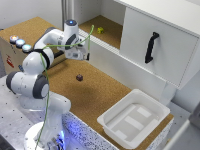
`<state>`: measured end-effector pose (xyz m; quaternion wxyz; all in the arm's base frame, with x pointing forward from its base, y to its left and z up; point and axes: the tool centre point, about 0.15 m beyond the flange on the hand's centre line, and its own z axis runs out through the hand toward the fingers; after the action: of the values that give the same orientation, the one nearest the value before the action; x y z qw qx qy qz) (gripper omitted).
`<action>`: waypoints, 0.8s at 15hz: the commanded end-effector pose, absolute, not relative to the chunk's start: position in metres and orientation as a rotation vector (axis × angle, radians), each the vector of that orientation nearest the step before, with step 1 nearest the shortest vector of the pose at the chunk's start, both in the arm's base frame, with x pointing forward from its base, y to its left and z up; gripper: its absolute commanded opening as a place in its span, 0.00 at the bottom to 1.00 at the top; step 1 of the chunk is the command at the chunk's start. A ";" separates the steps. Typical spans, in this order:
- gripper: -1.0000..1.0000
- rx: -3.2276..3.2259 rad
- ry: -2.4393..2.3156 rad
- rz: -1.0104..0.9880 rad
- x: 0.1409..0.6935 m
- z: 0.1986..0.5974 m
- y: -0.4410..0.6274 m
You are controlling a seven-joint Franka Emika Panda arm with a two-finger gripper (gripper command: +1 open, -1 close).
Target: Go towards the yellow block and pick it up
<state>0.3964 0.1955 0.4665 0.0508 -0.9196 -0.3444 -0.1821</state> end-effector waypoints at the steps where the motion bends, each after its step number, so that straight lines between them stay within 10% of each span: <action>1: 1.00 -2.858 -1.141 -0.509 0.498 0.498 0.257; 12: 1.00 -2.913 -0.744 -0.770 0.601 0.485 0.279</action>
<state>0.5407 0.2600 0.4911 0.0332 -0.9188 -0.3061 -0.2469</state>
